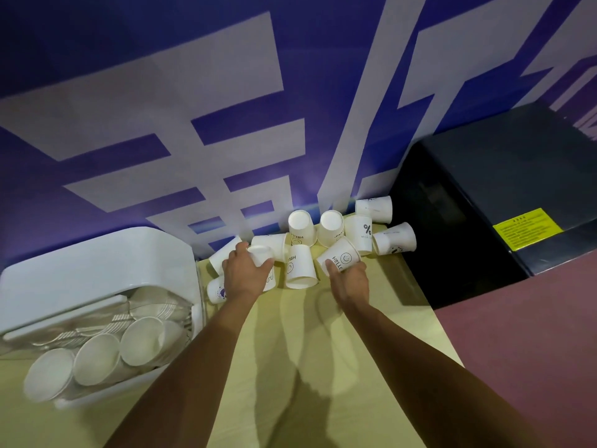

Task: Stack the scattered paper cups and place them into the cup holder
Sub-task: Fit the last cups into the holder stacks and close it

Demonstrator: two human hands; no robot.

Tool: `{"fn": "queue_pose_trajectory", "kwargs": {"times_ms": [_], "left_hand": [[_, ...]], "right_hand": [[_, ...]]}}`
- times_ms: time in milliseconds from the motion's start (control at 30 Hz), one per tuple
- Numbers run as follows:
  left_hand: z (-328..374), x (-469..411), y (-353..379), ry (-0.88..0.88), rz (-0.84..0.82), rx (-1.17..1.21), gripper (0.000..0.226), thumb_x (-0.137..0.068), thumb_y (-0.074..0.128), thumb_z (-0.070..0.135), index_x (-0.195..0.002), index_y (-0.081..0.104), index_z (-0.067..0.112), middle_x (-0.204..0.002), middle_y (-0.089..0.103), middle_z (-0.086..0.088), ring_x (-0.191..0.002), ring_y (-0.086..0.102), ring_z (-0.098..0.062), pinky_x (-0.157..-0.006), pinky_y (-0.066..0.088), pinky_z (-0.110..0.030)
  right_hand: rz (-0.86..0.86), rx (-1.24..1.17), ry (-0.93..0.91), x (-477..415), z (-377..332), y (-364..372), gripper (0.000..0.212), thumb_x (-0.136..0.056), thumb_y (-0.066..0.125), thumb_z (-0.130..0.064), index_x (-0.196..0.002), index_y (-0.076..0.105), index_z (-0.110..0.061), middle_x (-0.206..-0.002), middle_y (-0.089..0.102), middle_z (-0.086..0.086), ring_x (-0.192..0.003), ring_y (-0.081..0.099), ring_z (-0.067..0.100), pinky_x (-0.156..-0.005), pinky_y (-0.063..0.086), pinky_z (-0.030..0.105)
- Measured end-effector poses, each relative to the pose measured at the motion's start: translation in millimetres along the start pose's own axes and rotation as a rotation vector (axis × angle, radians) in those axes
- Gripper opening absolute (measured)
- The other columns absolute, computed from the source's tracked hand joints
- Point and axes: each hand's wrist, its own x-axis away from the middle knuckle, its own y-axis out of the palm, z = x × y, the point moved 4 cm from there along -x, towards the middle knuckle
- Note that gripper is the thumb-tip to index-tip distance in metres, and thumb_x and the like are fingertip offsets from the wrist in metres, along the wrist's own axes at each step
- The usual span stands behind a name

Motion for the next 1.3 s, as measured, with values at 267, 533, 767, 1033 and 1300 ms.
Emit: {"fn": "queue_pose_trajectory", "kwargs": {"times_ms": [267,533,767,1033,1300], "left_hand": [[-3.2,9.5,-7.6,0.049,0.002,0.062,0.067,-0.083,0.074,0.045,-0.136,0.047,0.015,-0.132,0.056,-0.008,-0.122,0.051,-0.031,-0.103,0.045,-0.047],[-2.0,25.6,-23.4,0.066,0.024,0.095,0.063,-0.087,0.073,0.039,-0.138,0.047,0.013,-0.135,0.055,-0.009,-0.123,0.051,-0.027,-0.102,0.044,-0.04],[3.6,48.6,-44.9,0.1,0.017,0.145,0.063,-0.088,0.072,0.038,-0.14,0.044,0.017,-0.137,0.053,-0.007,-0.124,0.049,-0.025,-0.102,0.044,-0.038],[-21.5,83.3,-83.7,0.169,-0.003,0.334,0.063,-0.083,0.074,0.036,-0.139,0.047,0.022,-0.135,0.054,-0.002,-0.123,0.052,-0.022,-0.104,0.046,-0.043],[-74.4,114.7,-127.3,0.154,0.062,0.423,0.05,-0.077,0.07,0.043,-0.123,0.052,0.033,-0.122,0.059,0.012,-0.11,0.058,-0.013,-0.096,0.05,-0.04]], "right_hand": [[0.011,-0.111,0.206,-7.9,-11.8,10.4,0.07,-0.094,0.065,-0.041,-0.139,0.036,0.005,-0.138,0.051,0.02,-0.126,0.052,0.034,-0.094,0.042,0.031],[0.037,-0.219,0.282,6.1,-11.8,16.3,0.073,-0.087,0.073,-0.039,-0.135,0.037,0.002,-0.135,0.054,0.019,-0.121,0.055,0.036,-0.095,0.045,0.035],[0.053,-0.207,0.195,32.3,-18.4,8.7,0.075,-0.085,0.075,-0.039,-0.136,0.038,0.001,-0.133,0.055,0.02,-0.119,0.055,0.037,-0.095,0.047,0.04],[0.034,-0.139,-0.021,79.6,-36.8,21.9,0.067,-0.082,0.076,-0.041,-0.128,0.044,-0.003,-0.13,0.059,0.017,-0.116,0.058,0.036,-0.098,0.049,0.046],[-0.093,-0.076,-0.319,140.0,-66.4,52.9,0.052,-0.079,0.075,-0.04,-0.118,0.047,-0.018,-0.11,0.066,0.001,-0.098,0.064,0.022,-0.088,0.053,0.04]]}}
